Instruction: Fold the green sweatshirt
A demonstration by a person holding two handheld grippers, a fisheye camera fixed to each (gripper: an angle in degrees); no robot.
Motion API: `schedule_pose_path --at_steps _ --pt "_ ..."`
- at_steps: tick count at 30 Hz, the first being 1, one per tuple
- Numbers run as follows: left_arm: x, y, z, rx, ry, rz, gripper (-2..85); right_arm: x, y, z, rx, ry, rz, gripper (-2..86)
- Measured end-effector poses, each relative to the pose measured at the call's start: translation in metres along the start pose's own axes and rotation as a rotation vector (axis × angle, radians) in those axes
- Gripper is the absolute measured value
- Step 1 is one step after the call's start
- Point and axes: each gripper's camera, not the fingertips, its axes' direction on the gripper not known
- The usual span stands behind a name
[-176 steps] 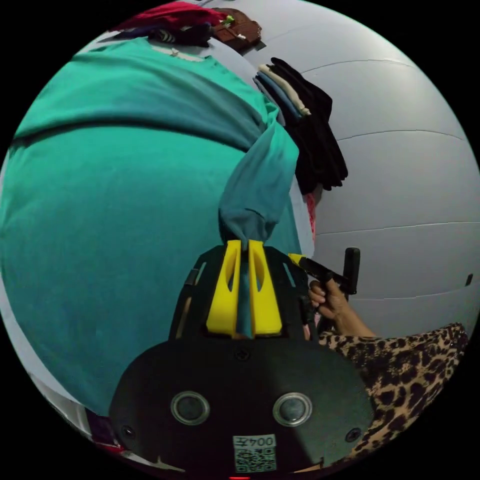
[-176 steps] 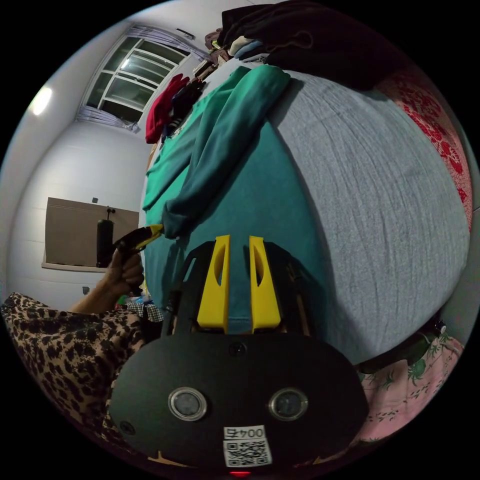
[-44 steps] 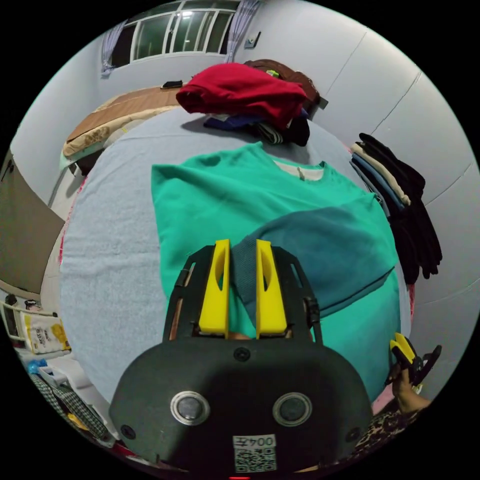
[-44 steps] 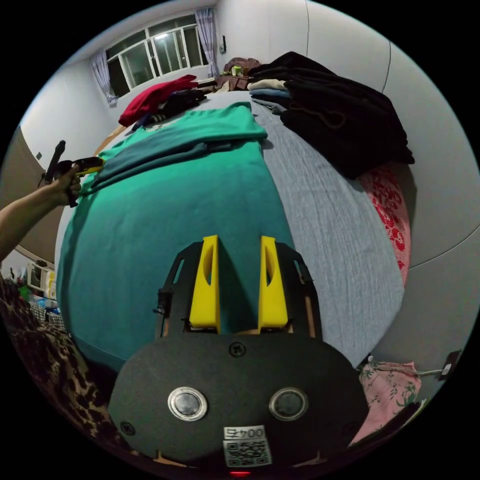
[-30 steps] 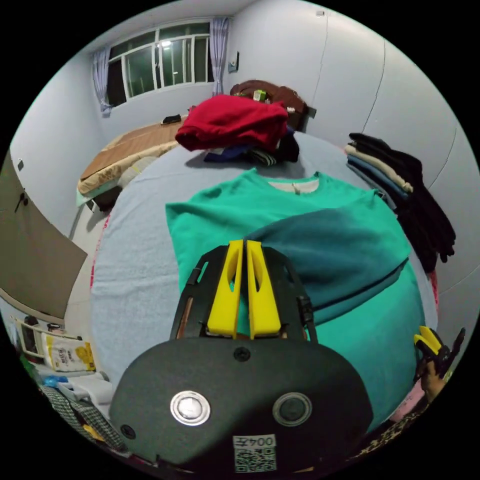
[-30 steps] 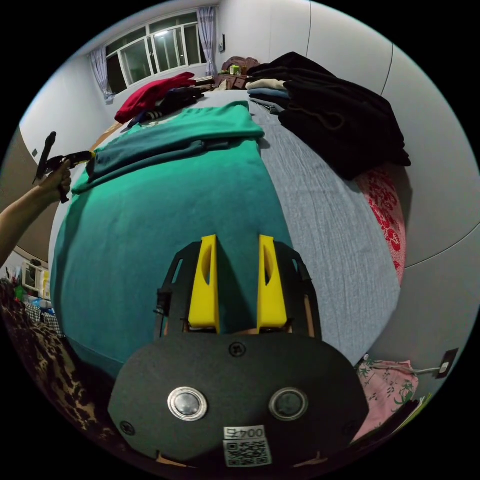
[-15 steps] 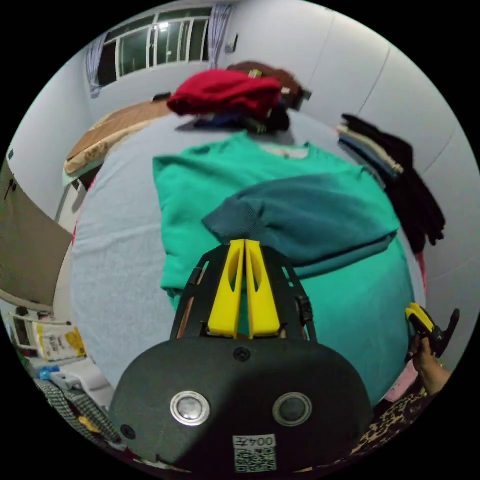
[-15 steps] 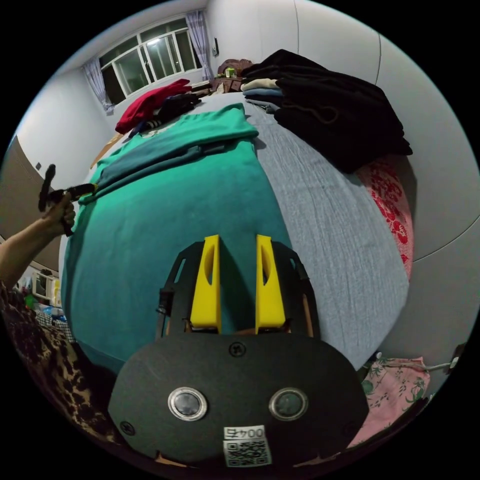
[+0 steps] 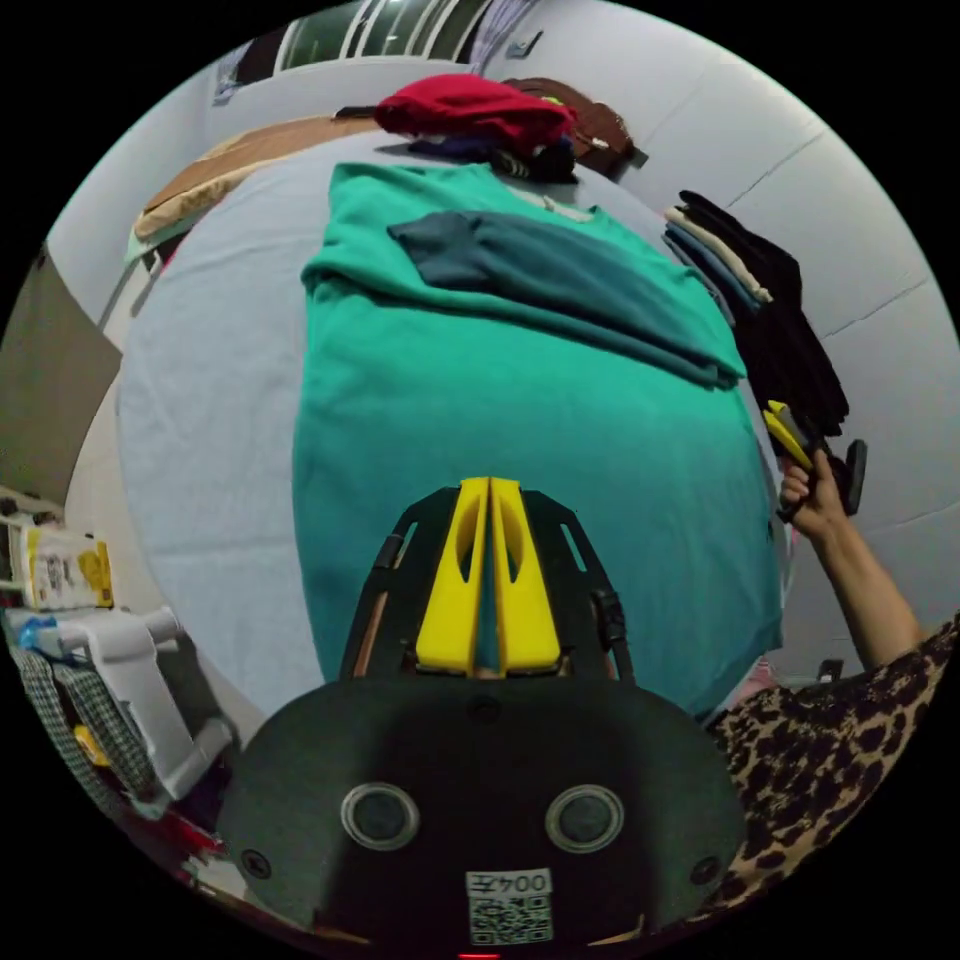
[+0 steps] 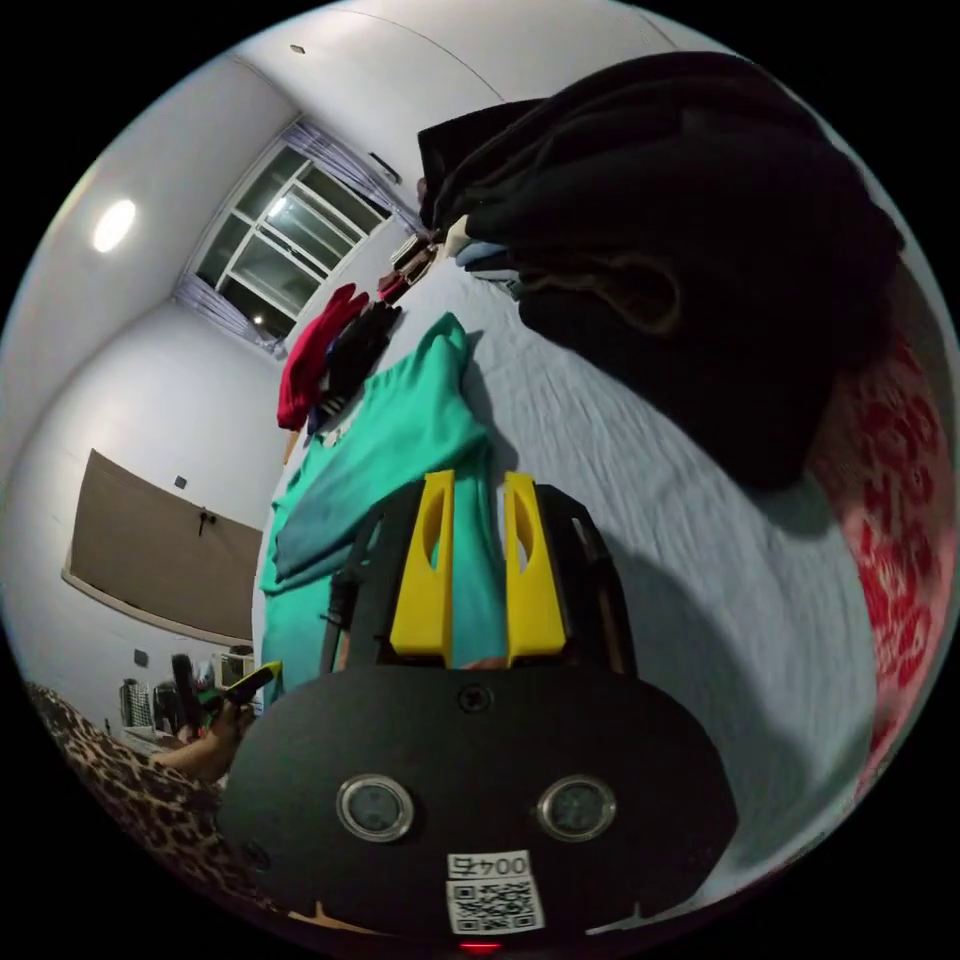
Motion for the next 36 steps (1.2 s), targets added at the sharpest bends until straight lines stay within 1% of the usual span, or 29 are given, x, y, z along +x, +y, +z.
schedule_pose_path --at_steps 4,5,6,8,10,11,13,15,18,21,28,31,34,35,36 --pt "0.011 0.004 0.0 -0.005 -0.06 0.044 0.7 -0.007 -0.042 0.022 -0.021 -0.004 -0.045 8.2" --pt "0.014 0.007 0.0 0.002 -0.075 0.059 0.7 -0.01 -0.052 0.027 -0.024 -0.001 -0.069 6.6" --pt "0.016 0.011 0.0 0.011 -0.083 0.065 0.7 -0.013 -0.06 0.034 -0.056 0.021 -0.084 3.8" --pt "0.016 0.015 0.0 0.022 -0.08 0.056 0.7 -0.015 -0.067 0.046 -0.123 0.09 -0.118 1.0" --pt "0.014 0.019 0.0 0.031 -0.064 0.033 0.7 -0.013 -0.074 0.044 -0.119 0.1 -0.126 0.3" --pt "0.013 0.022 0.0 0.034 -0.054 0.022 0.6 -0.016 -0.082 0.041 -0.123 0.111 -0.133 0.3" --pt "0.013 0.025 0.0 0.037 -0.046 0.013 0.6 -0.029 -0.096 0.032 -0.072 0.142 -0.21 0.7" --pt "0.014 0.029 0.001 0.04 -0.047 0.015 0.5 -0.044 -0.127 0.037 -0.079 0.115 -0.276 3.4" --pt "0.018 0.035 0.001 0.045 -0.06 0.032 0.6 -0.053 -0.175 0.06 -0.11 0.035 -0.269 7.1" --pt "0.022 0.041 0.002 0.048 -0.074 0.048 0.6 -0.062 -0.219 0.093 -0.146 0.034 -0.254 8.9" --pt "0.027 0.052 0.005 0.056 -0.08 0.067 0.6 -0.078 -0.272 0.145 -0.191 0.108 -0.245 8.9" --pt "0.028 0.056 0.006 0.057 -0.072 0.067 0.6 -0.083 -0.28 0.161 -0.229 0.105 -0.246 6.8" --pt "0.028 0.06 0.007 0.056 -0.068 0.073 0.6 -0.096 -0.288 0.176 -0.282 0.129 -0.302 4.0" --pt "0.028 0.062 0.007 0.055 -0.064 0.075 0.7 -0.104 -0.293 0.18 -0.298 0.154 -0.342 3.4" --pt "0.028 0.063 0.008 0.055 -0.058 0.073 0.7 -0.11 -0.297 0.185 -0.326 0.221 -0.387 3.2"
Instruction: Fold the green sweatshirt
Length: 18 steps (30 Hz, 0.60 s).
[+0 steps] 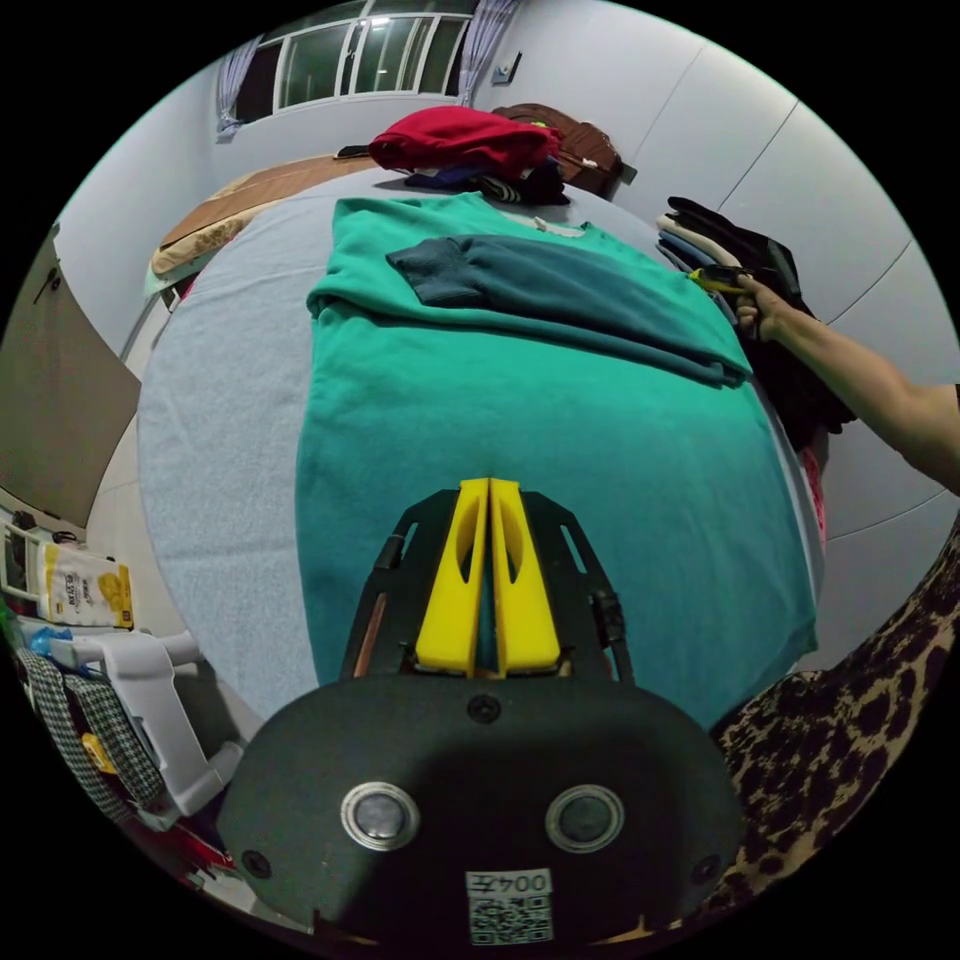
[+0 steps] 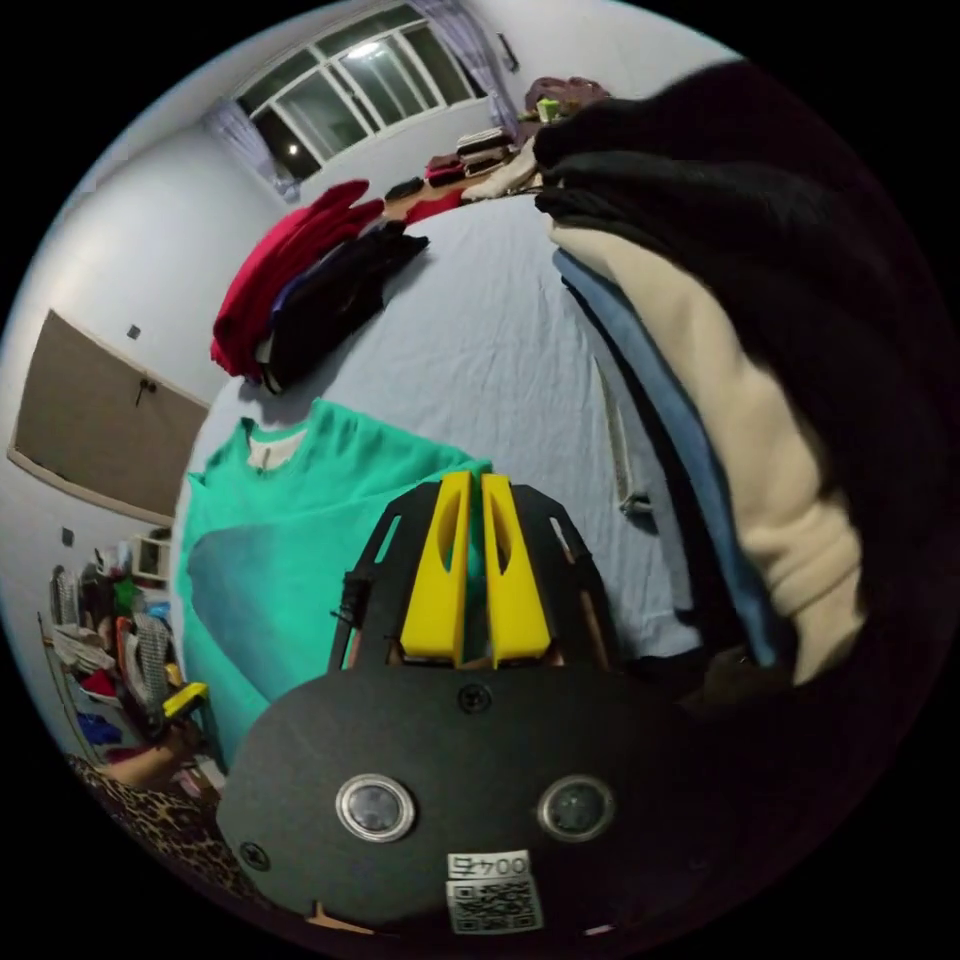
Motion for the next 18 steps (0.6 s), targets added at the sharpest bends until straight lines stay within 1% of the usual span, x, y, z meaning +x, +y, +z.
schedule_pose_path --at_steps 2,5,6,9,11,13,15,16,18 --pt "-0.001 0.003 0.001 0.001 0.01 -0.001 0.7 0.0 -0.008 0.014 -0.081 0.058 -0.01 3.4" --pt "-0.002 0.006 0.001 -0.003 0.027 -0.005 0.7 0.003 -0.012 0.017 -0.081 0.022 0.05 5.7" --pt "-0.002 0.008 0.002 -0.002 0.032 -0.007 0.7 -0.002 -0.01 0.012 -0.057 0.043 0.061 7.1" --pt "-0.002 0.013 0.002 0.003 0.034 -0.004 0.7 -0.025 0.01 -0.011 0.06 0.112 0.035 6.9" --pt "-0.001 0.016 0.003 0.008 0.032 -0.001 0.7 -0.043 0.031 -0.019 0.115 0.124 0.001 6.4" --pt "0.0 0.019 0.003 0.013 0.027 0.002 0.8 -0.058 0.051 -0.011 0.093 0.068 -0.034 5.7" --pt "0.002 0.022 0.003 0.015 0.015 0.014 0.7 -0.068 0.071 0.02 -0.037 0.064 -0.029 5.3" --pt "0.003 0.023 0.003 0.013 0.011 0.021 0.7 -0.069 0.077 0.024 -0.043 0.072 -0.016 5.2" --pt "0.005 0.025 0.003 0.007 -0.005 0.045 0.7 -0.081 0.097 0.008 0.022 0.059 0.032 5.0"
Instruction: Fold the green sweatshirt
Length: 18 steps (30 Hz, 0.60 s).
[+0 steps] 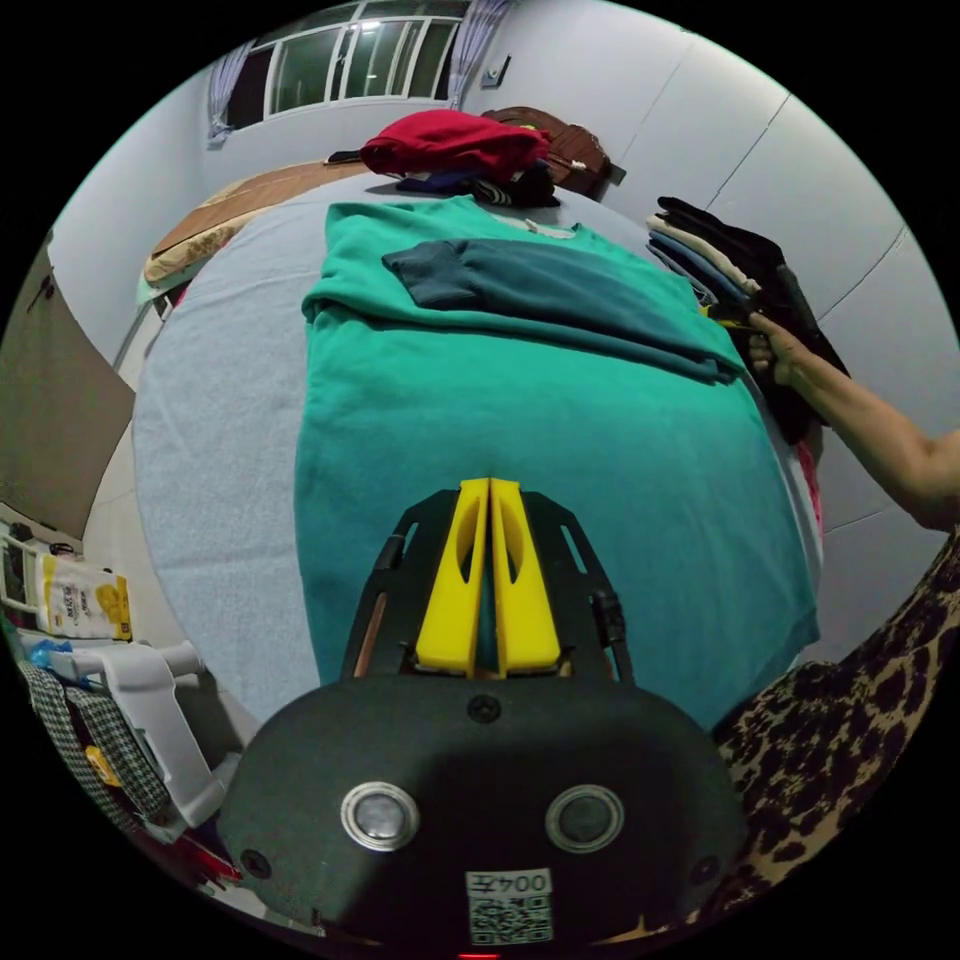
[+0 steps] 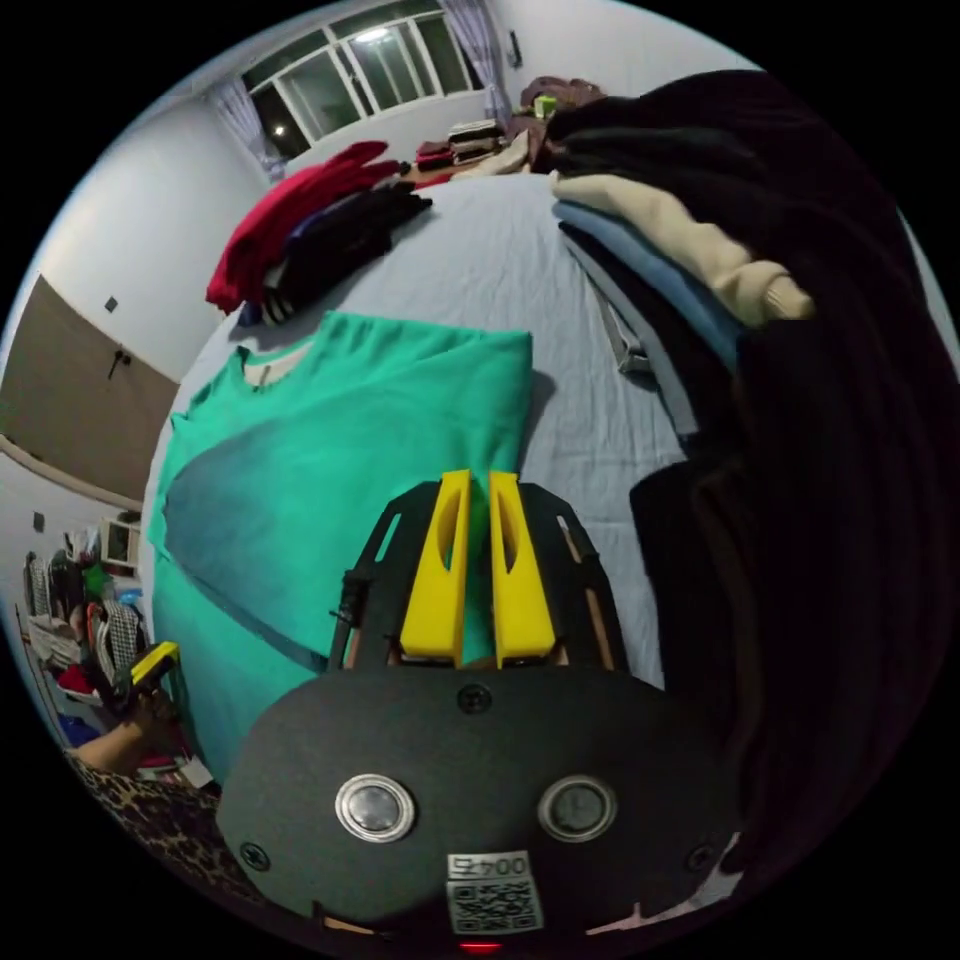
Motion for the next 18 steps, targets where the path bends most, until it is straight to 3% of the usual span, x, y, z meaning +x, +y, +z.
schedule_pose_path --at_steps 4,9,15,18 --pt "-0.002 0.007 0.0 0.015 0.01 0.001 0.6 -0.037 0.052 -0.043 0.07 -0.005 -0.048 5.2" --pt "-0.008 0.014 -0.001 0.017 0.038 0.05 0.4 -0.094 0.182 -0.052 -0.157 -0.024 -0.127 5.5" --pt "-0.013 0.022 -0.003 0.022 0.031 0.134 0.2 -0.14 0.315 -0.033 -0.397 0.04 -0.053 5.3" --pt "-0.02 0.026 -0.004 0.03 0.048 0.169 0.2 -0.16 0.35 -0.029 -0.34 0.125 -0.033 5.2"
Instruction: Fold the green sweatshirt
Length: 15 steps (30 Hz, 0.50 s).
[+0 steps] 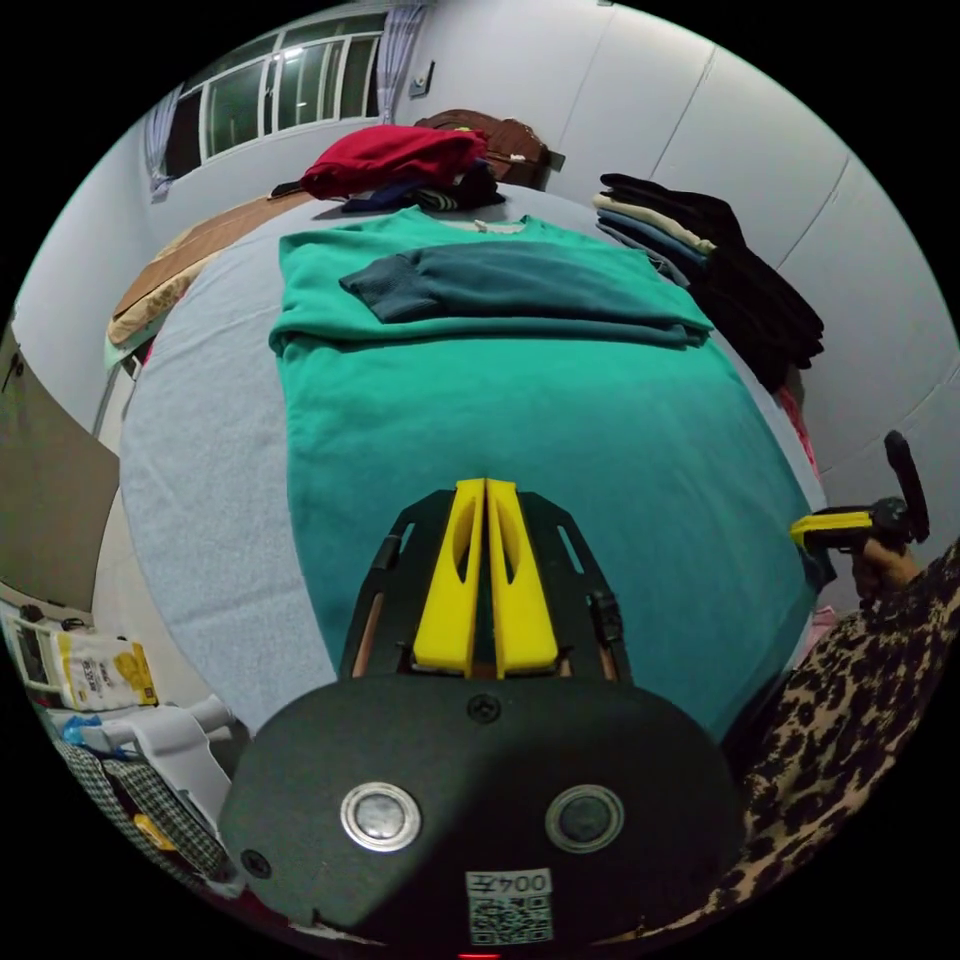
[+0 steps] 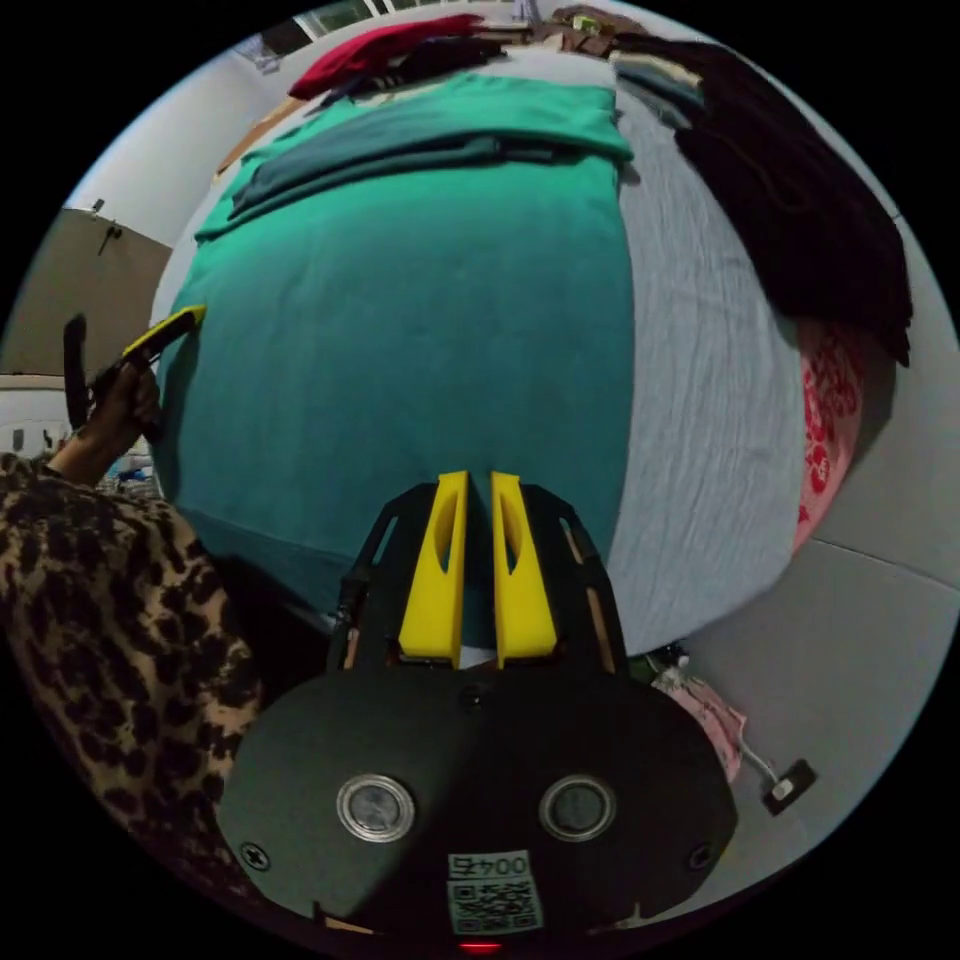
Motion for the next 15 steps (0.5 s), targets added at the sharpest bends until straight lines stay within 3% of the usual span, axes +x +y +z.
schedule_pose_path --at_steps 6,15 --pt "-0.014 0.009 -0.004 0.004 0.024 0.01 0.2 -0.027 0.021 0.011 0.001 0.103 0.093 5.1" --pt "-0.062 0.022 -0.01 -0.009 0.171 -0.035 1.3 -0.036 0.068 0.024 0.04 0.098 0.215 4.8"
